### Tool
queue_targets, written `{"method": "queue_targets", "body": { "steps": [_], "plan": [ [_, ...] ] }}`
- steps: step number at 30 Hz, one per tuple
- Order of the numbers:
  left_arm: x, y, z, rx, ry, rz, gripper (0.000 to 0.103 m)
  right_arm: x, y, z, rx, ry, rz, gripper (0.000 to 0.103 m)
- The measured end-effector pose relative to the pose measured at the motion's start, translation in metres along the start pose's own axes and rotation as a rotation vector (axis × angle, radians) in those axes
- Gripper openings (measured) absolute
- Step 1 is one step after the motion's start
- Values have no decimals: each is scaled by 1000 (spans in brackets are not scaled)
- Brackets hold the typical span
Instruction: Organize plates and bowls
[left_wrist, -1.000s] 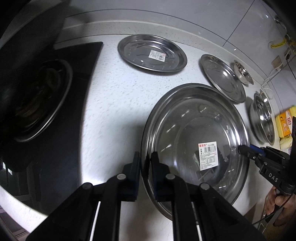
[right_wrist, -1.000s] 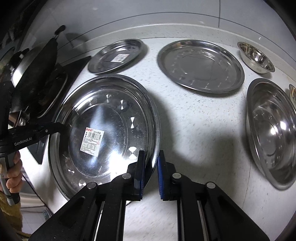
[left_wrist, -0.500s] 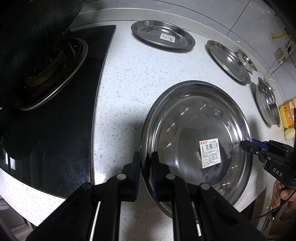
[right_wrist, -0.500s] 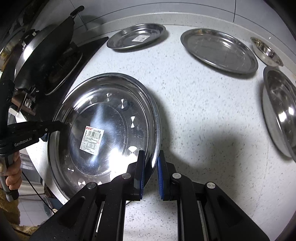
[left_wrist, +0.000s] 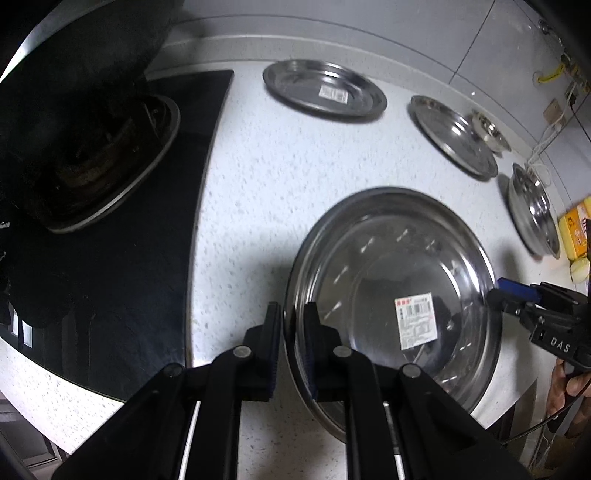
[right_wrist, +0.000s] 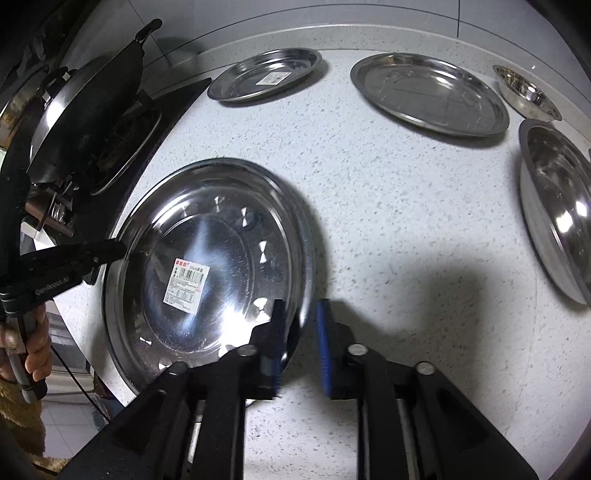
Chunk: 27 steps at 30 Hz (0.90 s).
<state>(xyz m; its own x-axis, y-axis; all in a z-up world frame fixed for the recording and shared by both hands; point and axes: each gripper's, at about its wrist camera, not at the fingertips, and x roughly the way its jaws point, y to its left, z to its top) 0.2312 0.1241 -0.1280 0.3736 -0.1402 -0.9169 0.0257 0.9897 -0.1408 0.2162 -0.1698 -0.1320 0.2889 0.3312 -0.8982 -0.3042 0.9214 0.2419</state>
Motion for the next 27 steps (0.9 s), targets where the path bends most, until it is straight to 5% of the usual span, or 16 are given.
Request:
{"method": "queue_targets", "body": {
  "steps": [2,8,15,20,27],
  "plan": [
    [-4,0,2,0,-12,12,12,-3,-3,0,3,-10,-9,36],
    [-31,-19,18,48,-88,31,13,-22,-16,7,9,-63,11,39],
    [-30,-70,64,73,-85,-123,63,-64,-51,43,6,-186,-26,51],
    [0,-118,114,101,-52,-176,64,-83,-89,88,16,-223,-96,58],
    [61,-166,183,83,18,-222,64,-54,-149,152,74,-148,-164,59]
  ]
}}
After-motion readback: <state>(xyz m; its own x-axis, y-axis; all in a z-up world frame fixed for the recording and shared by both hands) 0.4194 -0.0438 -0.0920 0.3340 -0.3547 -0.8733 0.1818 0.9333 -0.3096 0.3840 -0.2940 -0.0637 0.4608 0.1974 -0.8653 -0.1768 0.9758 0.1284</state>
